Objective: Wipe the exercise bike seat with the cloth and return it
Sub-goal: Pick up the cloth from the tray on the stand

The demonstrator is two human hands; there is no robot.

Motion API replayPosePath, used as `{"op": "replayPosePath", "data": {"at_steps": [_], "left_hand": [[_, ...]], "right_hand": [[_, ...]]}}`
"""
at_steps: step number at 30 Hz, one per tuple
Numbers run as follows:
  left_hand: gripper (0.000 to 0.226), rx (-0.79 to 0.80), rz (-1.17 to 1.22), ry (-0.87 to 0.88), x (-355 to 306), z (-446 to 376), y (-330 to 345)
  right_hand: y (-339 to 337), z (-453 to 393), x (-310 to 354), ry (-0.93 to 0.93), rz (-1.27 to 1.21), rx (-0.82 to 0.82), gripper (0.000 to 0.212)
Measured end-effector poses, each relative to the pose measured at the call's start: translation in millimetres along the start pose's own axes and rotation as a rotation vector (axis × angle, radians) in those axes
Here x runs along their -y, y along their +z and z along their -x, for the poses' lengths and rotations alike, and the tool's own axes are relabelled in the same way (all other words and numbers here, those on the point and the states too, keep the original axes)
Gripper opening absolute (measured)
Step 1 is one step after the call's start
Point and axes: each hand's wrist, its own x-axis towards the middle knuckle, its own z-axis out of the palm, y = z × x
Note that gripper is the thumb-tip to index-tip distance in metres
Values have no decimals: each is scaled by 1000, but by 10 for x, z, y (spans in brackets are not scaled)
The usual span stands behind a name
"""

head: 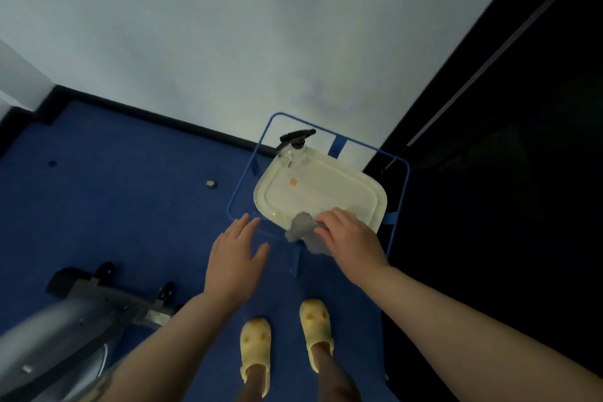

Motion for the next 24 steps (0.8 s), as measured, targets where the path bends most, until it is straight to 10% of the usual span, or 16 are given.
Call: {"op": "replayPosePath", "data": {"at_steps": [13, 24], "left_hand": [[54, -577, 78, -192, 80, 990, -1293], [51, -970, 297, -861, 738, 2969, -1003]], "right_hand": [[-712, -563, 1392, -402, -308, -92, 13], [-163, 24, 2792, -989, -448, 243, 10]]}}
